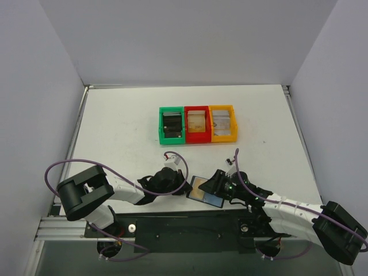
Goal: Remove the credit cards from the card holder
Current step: Remove the credit card from the card holder.
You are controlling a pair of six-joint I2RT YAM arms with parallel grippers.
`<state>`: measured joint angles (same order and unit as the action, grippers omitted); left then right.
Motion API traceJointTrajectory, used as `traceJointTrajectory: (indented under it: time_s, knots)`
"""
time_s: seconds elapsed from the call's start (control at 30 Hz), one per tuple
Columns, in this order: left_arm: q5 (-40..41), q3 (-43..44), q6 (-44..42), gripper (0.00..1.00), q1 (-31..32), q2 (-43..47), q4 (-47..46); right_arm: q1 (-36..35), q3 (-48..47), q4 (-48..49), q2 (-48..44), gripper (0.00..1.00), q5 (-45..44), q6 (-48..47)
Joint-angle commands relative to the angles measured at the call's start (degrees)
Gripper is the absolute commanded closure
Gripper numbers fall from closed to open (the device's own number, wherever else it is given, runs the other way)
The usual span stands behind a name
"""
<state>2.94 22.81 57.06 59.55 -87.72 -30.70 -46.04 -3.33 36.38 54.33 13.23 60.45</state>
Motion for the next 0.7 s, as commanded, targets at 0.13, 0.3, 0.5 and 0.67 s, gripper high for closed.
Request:
traceJointTrajectory:
  time_s: [0.13,0.3,0.5,0.67]
  knots:
    - [0.05,-0.92,-0.90,0.89,0.48,-1.66,6.88,0.43,1.13,-0.34,-0.80,0.60,-1.19,0.81]
    - [0.22,-0.84,-0.90,0.89,0.48,-1.49,7.14,0.43,1.84,-1.92,-2.64,0.60,-1.37,0.64]
    - [0.22,-0.48,-1.07,0.89,0.57,-1.75,7.41,0.43,1.84,-1.49,-1.16,0.59,-1.19,0.55]
    - [0.40,-0.75,-0.98,0.89,0.57,-1.31,7.41,0.43,2.19,-1.93,-1.06,0.59,-1.72,0.90]
